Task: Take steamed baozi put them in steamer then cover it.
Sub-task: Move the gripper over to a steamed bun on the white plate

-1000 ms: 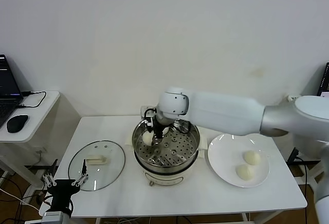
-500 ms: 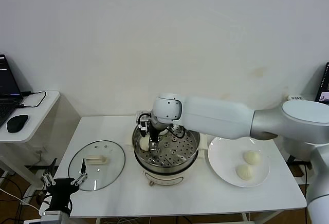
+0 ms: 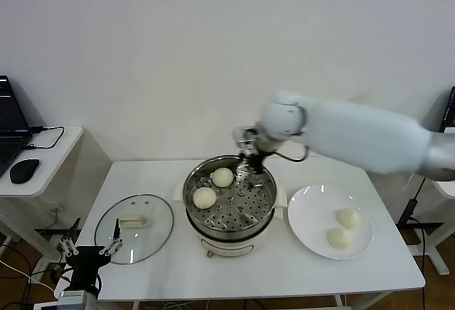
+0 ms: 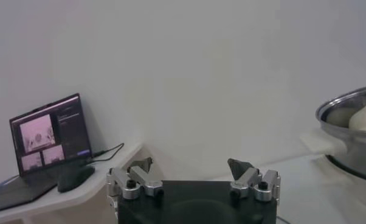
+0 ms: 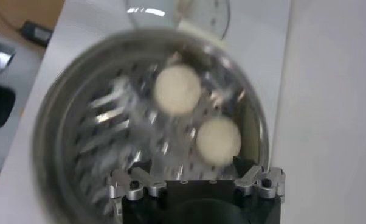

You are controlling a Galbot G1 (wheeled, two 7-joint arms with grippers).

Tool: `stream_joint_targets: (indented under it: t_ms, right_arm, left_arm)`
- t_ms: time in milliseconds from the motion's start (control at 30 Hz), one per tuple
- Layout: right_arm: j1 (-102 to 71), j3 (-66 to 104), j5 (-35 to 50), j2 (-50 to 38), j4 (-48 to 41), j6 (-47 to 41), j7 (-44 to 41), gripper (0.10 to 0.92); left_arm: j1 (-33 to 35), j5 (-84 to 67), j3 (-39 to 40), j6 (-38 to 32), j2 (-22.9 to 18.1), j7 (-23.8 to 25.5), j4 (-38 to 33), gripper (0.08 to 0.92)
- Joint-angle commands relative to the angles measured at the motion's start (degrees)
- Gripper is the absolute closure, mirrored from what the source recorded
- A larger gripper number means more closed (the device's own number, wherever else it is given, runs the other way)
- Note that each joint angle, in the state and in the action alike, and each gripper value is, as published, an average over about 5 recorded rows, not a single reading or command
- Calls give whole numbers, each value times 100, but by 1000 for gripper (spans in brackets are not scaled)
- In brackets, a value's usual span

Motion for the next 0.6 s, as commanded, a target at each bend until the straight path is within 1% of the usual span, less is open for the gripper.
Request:
stream_joint_targets:
  t_ms: [33, 200, 300, 400, 600]
  right_arm:
    - [-692, 385, -1399, -2470, 831, 1007, -727, 203]
    - [-2032, 1368, -1961, -2996, 878, 1080, -499, 203]
    - [-3015, 2026, -2217, -3154, 809, 1100, -326, 203]
    - [-3884, 2599, -2428, -3153, 697, 1157, -196, 203]
    - [-4546, 3131, -2616, -2857, 479, 1154, -62, 203]
  left_arm:
    - [1, 9, 31, -1, 47, 4, 13, 177]
    - [13, 47, 84, 1, 28, 3, 56, 177]
    - [33, 75, 106, 2, -4, 4, 67, 177]
    - [60, 100, 105, 3, -21, 6, 76, 177]
    - [108, 132, 77, 9, -65, 11, 63, 177]
